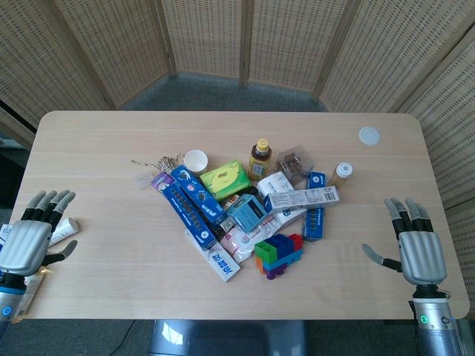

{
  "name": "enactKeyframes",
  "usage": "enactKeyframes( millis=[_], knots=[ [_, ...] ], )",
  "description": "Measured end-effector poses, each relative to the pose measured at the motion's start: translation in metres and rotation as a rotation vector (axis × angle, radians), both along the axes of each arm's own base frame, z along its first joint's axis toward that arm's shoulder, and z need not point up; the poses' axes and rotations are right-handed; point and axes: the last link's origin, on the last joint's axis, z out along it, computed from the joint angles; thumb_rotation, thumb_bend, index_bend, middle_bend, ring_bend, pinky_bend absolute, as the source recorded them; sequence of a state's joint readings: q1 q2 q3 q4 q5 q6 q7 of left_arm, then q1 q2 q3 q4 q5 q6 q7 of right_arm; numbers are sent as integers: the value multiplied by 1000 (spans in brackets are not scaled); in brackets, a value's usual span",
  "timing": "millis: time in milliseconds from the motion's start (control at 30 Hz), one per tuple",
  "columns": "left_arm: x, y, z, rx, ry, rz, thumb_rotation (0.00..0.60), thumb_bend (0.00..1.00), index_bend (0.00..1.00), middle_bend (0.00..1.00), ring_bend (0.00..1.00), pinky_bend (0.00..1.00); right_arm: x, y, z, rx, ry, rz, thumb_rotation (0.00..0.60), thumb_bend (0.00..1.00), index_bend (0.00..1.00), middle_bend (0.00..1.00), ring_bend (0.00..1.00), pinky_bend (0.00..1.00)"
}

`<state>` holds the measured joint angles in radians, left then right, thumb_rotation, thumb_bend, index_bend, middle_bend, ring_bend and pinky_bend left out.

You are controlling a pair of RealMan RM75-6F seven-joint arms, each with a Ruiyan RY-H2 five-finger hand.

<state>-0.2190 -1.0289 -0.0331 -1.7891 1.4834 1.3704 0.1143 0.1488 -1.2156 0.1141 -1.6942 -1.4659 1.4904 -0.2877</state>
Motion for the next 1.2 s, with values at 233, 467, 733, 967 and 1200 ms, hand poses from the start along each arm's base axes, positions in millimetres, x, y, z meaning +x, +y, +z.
enactKeyframes(
  millis=[233, 467, 733, 967, 1200],
  knots=[
    [2, 4, -5, -25, 13, -4, 600, 330, 23, 0, 0, 0, 2, 0, -1, 1, -5, 7, 0, 195, 0, 128, 0, 0],
    [1, 14, -5, -53, 38, 2, 600, 328, 6, 0, 0, 0, 1, 5, -1, -6, -22, -2, 0, 195, 0, 128, 0, 0],
    [-7, 46, -22, -154, 138, 64, 600, 328, 0, 0, 0, 0, 2, 6, -3, 1, -28, -11, 0, 196, 0, 129, 0, 0],
    [-5, 100, -58, -237, 215, 112, 600, 330, 0, 0, 0, 0, -1, 11, 4, -18, -22, -34, 0, 194, 0, 129, 0, 0],
    [6, 140, -97, -282, 250, 126, 600, 328, 0, 0, 0, 0, -9, 19, 14, -44, -12, -72, 0, 195, 0, 129, 0, 0]
  ],
)
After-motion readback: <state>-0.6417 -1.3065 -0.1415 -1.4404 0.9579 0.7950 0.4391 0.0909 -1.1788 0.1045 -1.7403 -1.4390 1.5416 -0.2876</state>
